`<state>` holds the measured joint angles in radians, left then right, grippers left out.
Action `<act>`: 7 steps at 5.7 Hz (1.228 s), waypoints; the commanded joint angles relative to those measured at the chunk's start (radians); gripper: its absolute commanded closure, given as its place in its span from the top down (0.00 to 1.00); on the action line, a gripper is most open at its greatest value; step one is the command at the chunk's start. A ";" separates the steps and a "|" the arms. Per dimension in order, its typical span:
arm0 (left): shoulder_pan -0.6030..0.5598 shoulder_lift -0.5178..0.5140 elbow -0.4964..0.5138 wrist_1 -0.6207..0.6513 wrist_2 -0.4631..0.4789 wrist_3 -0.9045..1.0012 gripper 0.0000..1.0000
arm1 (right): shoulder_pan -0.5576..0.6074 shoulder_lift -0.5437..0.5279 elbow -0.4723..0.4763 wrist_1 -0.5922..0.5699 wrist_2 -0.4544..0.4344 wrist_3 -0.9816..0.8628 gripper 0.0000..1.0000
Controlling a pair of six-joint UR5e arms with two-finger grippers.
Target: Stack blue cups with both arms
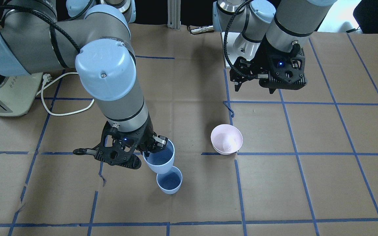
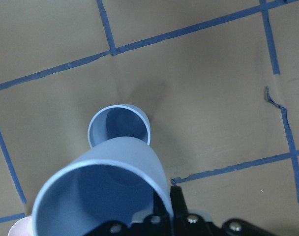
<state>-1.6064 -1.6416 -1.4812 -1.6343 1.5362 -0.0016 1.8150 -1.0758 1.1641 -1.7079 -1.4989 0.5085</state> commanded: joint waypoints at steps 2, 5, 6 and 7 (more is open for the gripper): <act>-0.001 0.002 0.001 0.001 0.002 -0.003 0.99 | 0.006 0.068 -0.003 -0.053 0.000 0.008 0.10; 0.000 0.002 0.001 0.004 0.005 -0.008 0.99 | 0.012 0.117 -0.001 -0.052 0.005 0.007 0.10; 0.000 0.002 0.001 0.004 0.005 -0.008 0.99 | 0.030 0.122 0.005 -0.053 0.005 0.007 0.21; 0.000 0.002 0.001 0.004 0.007 -0.009 0.99 | 0.032 0.125 0.006 -0.053 0.005 0.004 0.76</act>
<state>-1.6063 -1.6398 -1.4803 -1.6307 1.5421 -0.0097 1.8418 -0.9548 1.1680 -1.7607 -1.4943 0.5144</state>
